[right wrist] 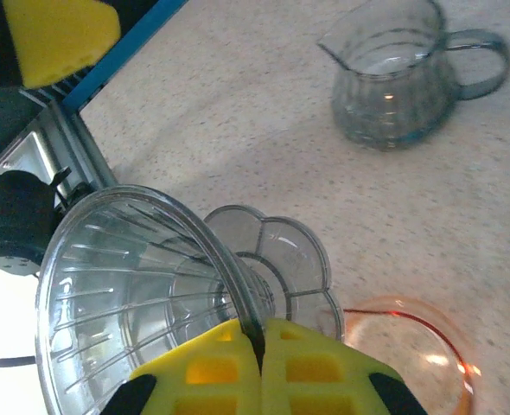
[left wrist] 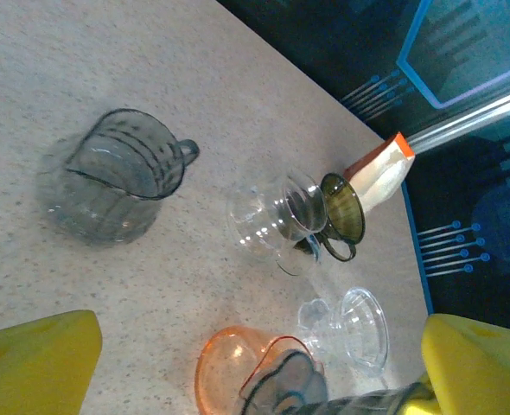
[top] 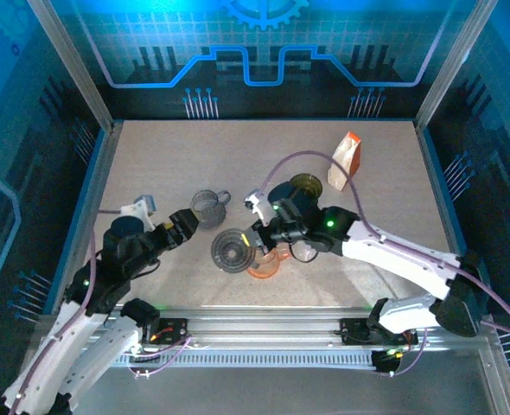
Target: Place the coffee filter in the dripper
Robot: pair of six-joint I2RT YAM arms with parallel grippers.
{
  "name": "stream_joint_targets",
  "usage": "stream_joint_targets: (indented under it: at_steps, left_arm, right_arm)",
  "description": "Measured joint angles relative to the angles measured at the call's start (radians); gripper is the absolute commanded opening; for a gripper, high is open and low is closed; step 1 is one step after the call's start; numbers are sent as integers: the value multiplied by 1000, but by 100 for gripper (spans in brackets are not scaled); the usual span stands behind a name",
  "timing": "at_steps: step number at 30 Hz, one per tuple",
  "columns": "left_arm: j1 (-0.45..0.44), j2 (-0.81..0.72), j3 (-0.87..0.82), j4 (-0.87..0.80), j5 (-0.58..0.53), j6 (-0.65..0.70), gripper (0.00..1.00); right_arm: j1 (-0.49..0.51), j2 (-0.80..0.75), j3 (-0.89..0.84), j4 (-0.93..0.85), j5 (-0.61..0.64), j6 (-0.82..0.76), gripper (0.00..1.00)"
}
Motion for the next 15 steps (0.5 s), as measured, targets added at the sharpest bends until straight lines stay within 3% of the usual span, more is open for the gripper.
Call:
stream_joint_targets:
  at_steps: [7, 15]
  left_arm:
    - [-60, 206, -108, 224, 69, -63, 95]
    - [-71, 245, -129, 330, 79, -89, 98]
  right_arm:
    - [-140, -53, 16, -166, 2, -11, 0]
    - [-191, 111, 149, -312, -42, -64, 0]
